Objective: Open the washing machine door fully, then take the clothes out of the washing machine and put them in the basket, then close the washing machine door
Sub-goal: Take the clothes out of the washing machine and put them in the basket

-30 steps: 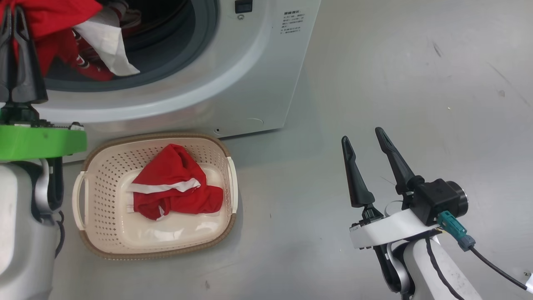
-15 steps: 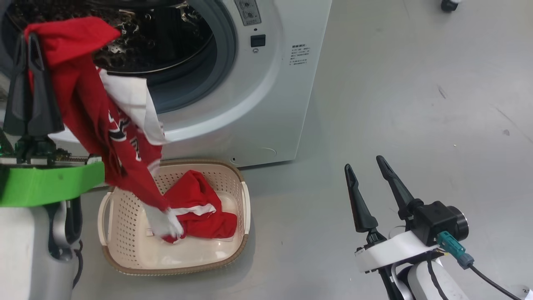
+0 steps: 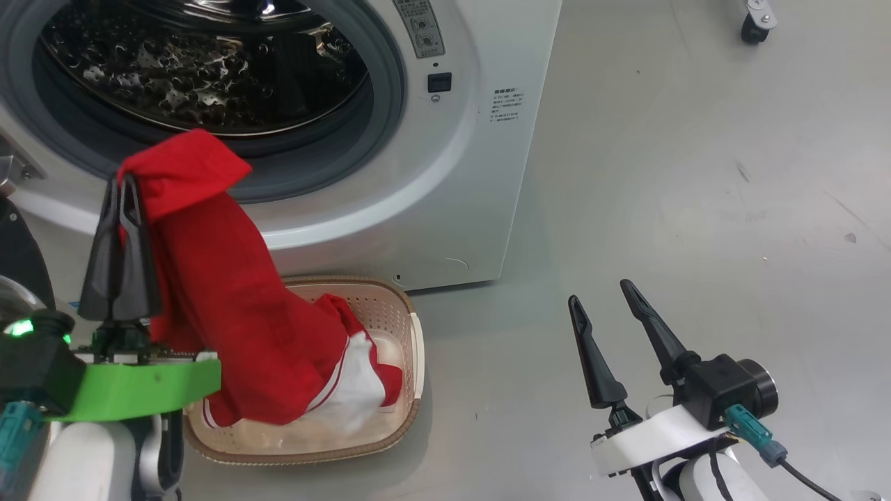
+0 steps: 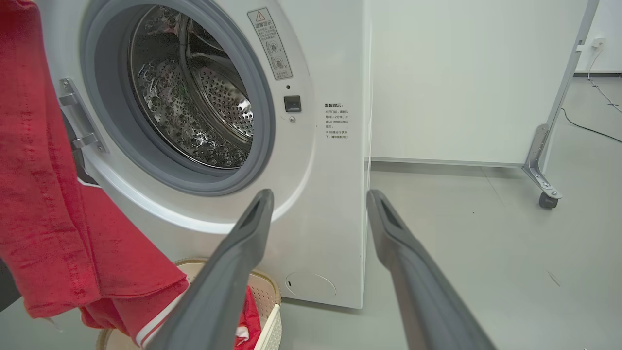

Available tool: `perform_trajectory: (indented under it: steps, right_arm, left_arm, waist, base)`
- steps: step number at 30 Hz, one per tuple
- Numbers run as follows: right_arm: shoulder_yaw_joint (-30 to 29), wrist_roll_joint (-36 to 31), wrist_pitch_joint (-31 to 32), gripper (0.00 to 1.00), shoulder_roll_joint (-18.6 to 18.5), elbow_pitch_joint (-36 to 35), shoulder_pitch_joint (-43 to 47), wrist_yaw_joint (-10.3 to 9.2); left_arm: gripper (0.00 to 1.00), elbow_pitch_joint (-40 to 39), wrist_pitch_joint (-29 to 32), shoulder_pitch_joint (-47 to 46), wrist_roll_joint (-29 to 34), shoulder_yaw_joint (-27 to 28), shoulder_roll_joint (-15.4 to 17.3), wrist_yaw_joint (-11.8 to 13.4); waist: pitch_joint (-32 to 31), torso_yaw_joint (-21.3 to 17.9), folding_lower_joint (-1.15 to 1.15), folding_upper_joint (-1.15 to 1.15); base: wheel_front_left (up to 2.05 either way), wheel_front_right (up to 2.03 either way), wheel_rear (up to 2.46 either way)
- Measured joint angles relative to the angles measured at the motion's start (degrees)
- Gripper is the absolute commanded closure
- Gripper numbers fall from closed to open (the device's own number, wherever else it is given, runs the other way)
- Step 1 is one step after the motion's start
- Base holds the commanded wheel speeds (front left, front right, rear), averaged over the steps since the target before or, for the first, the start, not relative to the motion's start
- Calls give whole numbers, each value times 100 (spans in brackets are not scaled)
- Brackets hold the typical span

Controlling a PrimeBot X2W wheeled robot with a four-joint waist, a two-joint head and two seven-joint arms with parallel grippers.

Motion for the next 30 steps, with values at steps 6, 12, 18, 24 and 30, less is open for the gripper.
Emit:
perform_trajectory:
  steps: [6, 12, 18, 24, 30]
  right_arm:
    - [20, -44, -1, 0, 1, -80, 1, 46]
    - [33, -92, 0, 0, 1, -145, 1, 51]
    - [88, -142, -1, 0, 3, -258, -28, 99]
    - [101, -151, -1, 0, 7, -383, -101, 99]
    - [138, -190, -1, 0, 12, -494, -275, 99]
  left_arm:
    - [100, 235, 1, 360, -40, -119, -120, 23]
    - [100, 609, 1, 470, -113, -191, -187, 20]
    - [100, 1281, 40, 471, -156, -332, -175, -118]
    - [100, 1685, 53, 77, -141, -328, -26, -246]
    - [100, 1901, 52, -632, -25, -240, 204, -328]
  waist:
    - [168, -25, 0, 0]
    - [365, -65, 0, 0]
    - [661, -129, 0, 0]
    - [1013, -221, 0, 0]
    - [1404, -318, 0, 0]
  base:
    - [0, 0, 0]
    - [0, 0, 0]
    - [0, 0, 0]
    - [0, 0, 0]
    - [0, 0, 0]
